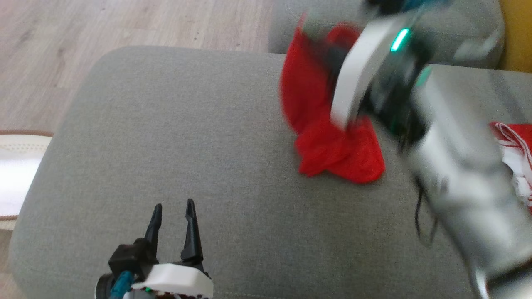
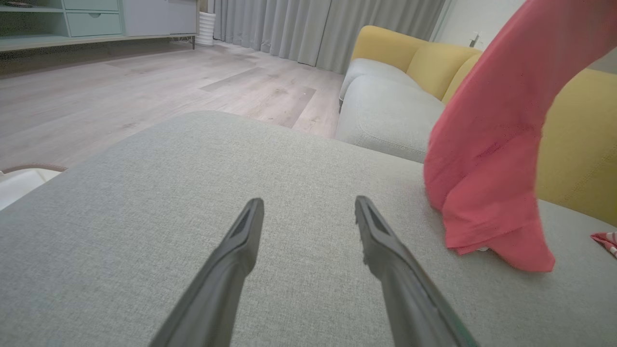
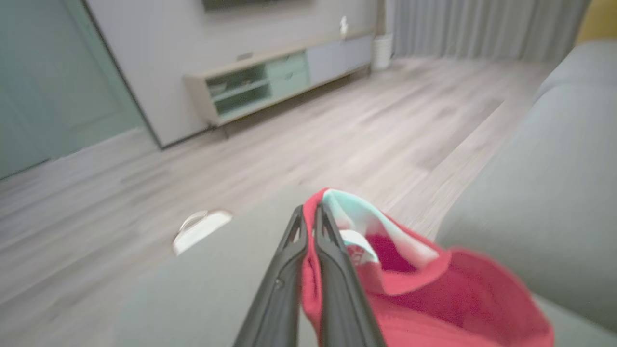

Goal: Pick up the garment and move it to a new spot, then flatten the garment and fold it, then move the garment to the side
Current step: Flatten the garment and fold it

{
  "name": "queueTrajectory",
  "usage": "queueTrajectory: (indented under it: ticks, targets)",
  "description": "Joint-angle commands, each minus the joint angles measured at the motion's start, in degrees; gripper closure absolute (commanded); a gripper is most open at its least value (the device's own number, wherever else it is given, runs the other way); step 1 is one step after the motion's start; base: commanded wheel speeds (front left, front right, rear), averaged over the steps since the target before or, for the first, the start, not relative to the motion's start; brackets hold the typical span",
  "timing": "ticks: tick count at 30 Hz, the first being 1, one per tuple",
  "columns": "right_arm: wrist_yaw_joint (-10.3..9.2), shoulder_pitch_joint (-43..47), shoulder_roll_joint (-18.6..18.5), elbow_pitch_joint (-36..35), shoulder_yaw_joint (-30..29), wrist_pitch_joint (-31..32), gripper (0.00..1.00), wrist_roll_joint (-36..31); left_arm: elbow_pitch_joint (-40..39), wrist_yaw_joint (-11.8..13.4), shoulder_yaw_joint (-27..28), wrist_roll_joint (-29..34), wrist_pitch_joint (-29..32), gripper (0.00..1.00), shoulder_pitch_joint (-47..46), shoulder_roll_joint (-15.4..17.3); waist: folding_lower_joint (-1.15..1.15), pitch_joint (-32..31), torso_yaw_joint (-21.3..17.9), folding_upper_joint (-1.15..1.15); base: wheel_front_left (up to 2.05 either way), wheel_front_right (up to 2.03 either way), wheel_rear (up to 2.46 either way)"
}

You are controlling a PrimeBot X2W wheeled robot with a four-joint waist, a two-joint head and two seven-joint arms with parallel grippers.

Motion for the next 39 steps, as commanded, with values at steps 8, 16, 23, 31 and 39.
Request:
queueTrajectory:
  ticks: [8, 16, 23, 31, 39]
  targets:
    - [-0.04, 25.7, -16.3, -26.9, 18.4, 10.0, 1.00, 10.9, -3.2, 0.6, 4.1, 0.2, -0.3, 0.00, -2.6, -0.3, 0.00, 1.5, -3.0, 0.00, 0.00, 0.00, 0.00]
    - [-0.04, 35.7, -28.6, -29.3, 21.2, 12.0, 1.00, 8.6, -3.1, 0.0, 4.7, 0.5, -0.3, 0.00, -4.2, -0.3, 0.00, 3.4, -5.9, 0.00, 0.00, 0.00, 0.00]
    - [-0.04, 35.0, -36.1, -20.3, 22.4, 9.0, 1.00, -1.9, -2.5, -0.5, 4.6, 0.8, -0.3, 0.00, -4.9, -0.3, 0.00, 3.8, -7.1, 0.00, 0.00, 0.00, 0.00]
    - [-0.04, 35.3, -31.6, -7.4, 14.1, 1.9, 0.00, -10.4, -2.0, -1.0, 4.7, 1.2, -0.3, 0.00, -4.2, -0.3, 0.00, 3.0, -8.0, 0.00, 0.00, 0.00, 0.00]
    - [-0.04, 37.3, -26.1, -7.0, 1.5, -4.8, 0.00, -14.8, -1.5, -2.0, 4.6, 1.7, -0.3, 0.00, -3.7, -0.3, 0.00, 3.0, -9.0, 0.00, 0.00, 0.00, 0.00]
